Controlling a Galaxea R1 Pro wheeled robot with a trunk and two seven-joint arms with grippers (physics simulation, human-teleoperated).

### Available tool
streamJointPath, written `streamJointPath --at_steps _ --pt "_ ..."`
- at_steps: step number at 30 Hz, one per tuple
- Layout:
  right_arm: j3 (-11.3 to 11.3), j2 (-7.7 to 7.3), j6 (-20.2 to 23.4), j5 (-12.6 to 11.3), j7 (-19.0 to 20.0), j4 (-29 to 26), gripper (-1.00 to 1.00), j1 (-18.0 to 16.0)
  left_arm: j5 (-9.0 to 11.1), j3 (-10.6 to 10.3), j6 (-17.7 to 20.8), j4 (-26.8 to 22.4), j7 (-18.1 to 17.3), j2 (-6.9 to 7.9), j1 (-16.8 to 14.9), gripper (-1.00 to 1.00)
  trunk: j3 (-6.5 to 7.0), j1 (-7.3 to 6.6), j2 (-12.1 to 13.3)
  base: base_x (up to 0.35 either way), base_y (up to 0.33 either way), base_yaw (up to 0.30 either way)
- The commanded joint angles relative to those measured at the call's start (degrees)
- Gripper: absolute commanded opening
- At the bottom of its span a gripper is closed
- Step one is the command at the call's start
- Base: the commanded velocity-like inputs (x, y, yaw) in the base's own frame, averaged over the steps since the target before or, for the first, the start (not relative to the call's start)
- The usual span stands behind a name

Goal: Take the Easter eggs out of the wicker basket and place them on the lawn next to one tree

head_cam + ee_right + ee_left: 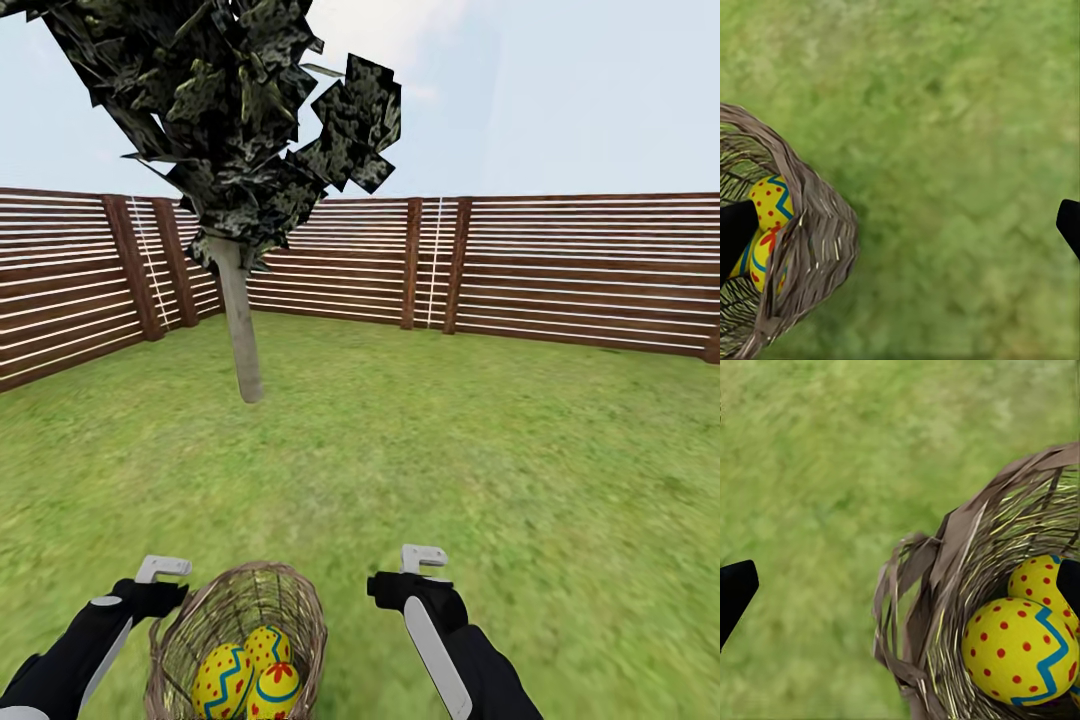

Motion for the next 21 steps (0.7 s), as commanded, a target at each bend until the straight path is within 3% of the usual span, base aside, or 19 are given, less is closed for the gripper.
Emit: streamJointPath --at_steps 1,21 --pt "0.07 0.00 0.09 -0.57 -0.57 -0.05 1.00 -0.04 -0.39 0.18 -0.30 -0.10 -0.43 -0.02 -0.02 1.00 -0.24 0.22 -0.44 0.000 0.000 0.000" --pt "0.07 0.00 -0.01 -0.59 -0.54 0.01 1.00 -0.04 -0.43 0.09 -1.49 -0.10 -0.89 0.05 -0.02 1.00 -3.83 4.61 -8.47 0.000 0.000 0.000"
